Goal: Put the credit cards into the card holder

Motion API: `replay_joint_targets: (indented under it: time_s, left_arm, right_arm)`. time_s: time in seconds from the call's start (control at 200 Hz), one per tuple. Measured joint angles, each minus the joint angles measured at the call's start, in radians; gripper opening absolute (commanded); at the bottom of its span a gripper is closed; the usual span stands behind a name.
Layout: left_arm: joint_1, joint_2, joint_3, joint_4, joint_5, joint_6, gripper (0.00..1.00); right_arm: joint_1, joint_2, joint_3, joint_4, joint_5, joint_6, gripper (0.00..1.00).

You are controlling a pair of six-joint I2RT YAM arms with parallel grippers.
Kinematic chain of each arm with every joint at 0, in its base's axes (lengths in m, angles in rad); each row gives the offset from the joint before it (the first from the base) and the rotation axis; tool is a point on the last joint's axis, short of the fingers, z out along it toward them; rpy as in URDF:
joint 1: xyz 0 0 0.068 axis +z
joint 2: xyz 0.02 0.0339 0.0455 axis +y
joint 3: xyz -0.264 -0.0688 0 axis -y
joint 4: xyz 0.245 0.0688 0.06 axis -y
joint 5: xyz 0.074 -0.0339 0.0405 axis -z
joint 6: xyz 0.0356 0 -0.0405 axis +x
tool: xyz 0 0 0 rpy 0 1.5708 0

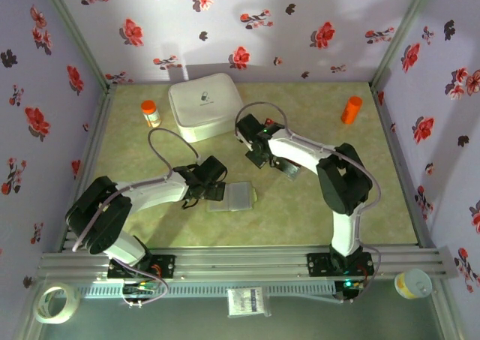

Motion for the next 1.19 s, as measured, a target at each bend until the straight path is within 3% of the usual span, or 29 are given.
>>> replay_joint_targets:
  time_s: [0.32,0.7,0.925,1.195]
  left_arm:
    - [0.000,0.000,0.026,-0.010,0.000,0.011,1.00]
    - [0.011,-0.038,0.016,-0.018,-0.008,0.014,1.00]
    - [0.024,-0.048,-0.003,-0.018,-0.009,0.014,1.00]
    - [0.035,-0.049,-0.013,-0.018,-0.008,0.014,1.00]
  right_arm:
    - [0.043,-0.156,0.002,-0.011,-0.047,0.117,0.00]
    - [0.083,-0.419,-0.332,0.202,-0.295,0.575,0.00]
    - [0.122,-0.460,-0.518,0.387,-0.389,0.821,0.00]
    - [0.166,-0.440,-0.597,0.573,-0.450,0.991,0.00]
